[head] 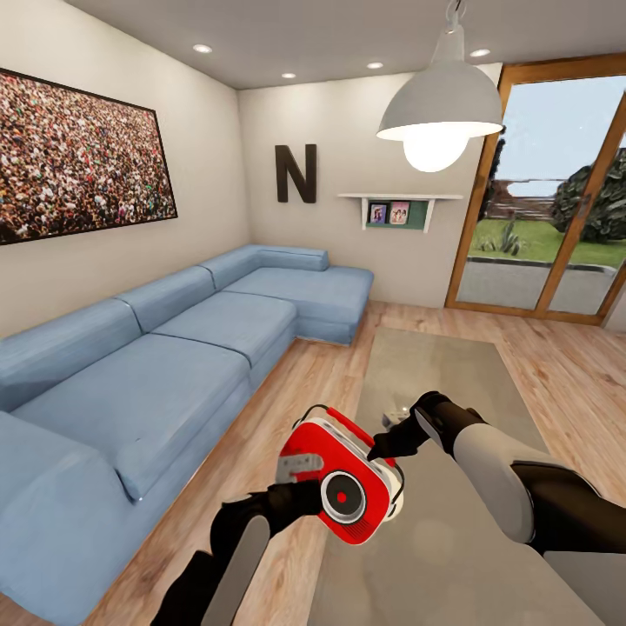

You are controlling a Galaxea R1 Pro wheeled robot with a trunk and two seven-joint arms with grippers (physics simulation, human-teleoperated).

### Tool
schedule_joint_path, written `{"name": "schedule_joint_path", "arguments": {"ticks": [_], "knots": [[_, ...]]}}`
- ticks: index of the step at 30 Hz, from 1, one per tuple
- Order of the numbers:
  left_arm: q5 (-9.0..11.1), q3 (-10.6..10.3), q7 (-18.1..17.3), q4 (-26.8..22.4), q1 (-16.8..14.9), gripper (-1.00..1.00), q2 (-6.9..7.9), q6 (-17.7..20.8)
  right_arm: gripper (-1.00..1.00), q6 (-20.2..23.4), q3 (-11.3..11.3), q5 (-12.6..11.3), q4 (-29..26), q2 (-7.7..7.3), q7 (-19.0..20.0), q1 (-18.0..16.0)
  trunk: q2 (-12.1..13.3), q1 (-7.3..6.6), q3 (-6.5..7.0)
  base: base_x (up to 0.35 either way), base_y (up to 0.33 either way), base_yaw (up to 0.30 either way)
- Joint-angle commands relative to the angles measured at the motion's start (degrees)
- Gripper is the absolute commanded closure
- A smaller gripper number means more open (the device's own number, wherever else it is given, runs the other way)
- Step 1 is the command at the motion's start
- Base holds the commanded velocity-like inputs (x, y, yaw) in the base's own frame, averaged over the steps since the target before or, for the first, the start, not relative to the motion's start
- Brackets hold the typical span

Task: Turn on the radio receiver that's on the table in the living room.

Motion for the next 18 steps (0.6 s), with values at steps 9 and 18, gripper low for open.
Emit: {"name": "schedule_joint_path", "arguments": {"ticks": [9, 18], "knots": [[0.32, -0.16, -0.10, 7.37, -4.67, 1.00, 0.00, -0.52, 1.00, 0.21, -0.71, -0.75, -0.01, 0.00, 0.03, -0.01, 0.00, 0.00, 0.00, 0.000, 0.000, 0.000], [0.35, -0.51, -0.56, 8.45, -6.58, 1.00, 0.00, -0.47, 1.00, 0.21, -0.71, -0.75, -0.01, 0.16, 0.03, -0.01, 0.00, 0.00, 0.00, 0.000, 0.000, 0.000]]}}
